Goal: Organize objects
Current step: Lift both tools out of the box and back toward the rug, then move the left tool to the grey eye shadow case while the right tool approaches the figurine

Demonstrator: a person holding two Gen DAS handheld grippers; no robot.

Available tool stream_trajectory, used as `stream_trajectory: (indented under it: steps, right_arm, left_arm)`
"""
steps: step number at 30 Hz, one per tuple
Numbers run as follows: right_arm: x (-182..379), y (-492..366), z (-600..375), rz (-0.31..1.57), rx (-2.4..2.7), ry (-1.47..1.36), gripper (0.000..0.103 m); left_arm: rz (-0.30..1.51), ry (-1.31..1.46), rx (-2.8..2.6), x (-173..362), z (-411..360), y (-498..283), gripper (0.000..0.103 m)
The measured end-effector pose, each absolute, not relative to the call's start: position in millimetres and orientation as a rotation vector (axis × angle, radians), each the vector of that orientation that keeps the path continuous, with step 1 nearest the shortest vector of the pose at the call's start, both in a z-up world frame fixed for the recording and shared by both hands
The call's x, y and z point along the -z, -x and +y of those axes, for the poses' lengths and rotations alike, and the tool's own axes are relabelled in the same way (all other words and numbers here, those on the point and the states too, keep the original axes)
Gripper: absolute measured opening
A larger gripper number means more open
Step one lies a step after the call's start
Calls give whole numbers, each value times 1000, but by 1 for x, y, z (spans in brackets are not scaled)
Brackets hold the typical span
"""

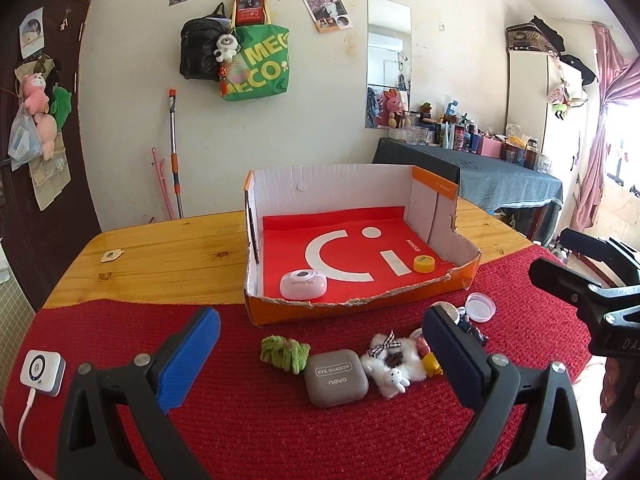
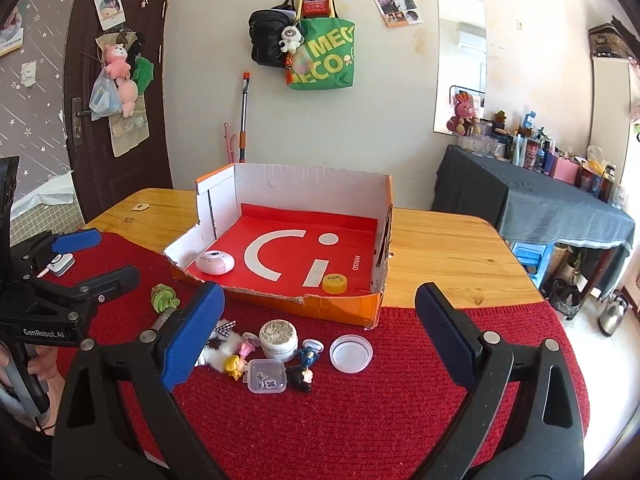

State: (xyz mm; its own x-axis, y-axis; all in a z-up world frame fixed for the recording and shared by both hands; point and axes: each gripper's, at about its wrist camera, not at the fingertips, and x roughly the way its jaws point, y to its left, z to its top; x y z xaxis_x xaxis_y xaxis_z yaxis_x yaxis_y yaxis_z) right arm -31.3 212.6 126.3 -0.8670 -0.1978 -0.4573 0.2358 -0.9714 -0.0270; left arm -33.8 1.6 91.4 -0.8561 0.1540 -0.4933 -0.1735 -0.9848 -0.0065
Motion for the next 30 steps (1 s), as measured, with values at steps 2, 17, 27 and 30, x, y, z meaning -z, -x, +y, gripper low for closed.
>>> stream_trajectory:
  steps: [2,17,27,30]
  right_arm:
    - [-119,27,210,123,2834,-683,98]
    - [-57,39,208,1,2799,-907,98]
    - [-45,56,224,-20,2839,-1012,98]
    - [-42,63,228,-49,2833,-1044,98]
  left_arm:
    - [36,782,-2875,-84,1,30,103]
    - [-73,1007,-2825,-38,-4,40,103]
    - [-62,1146,-2790,-21,-5,60,103]
    - [-61,1177,-2773,-18,-5,66,103]
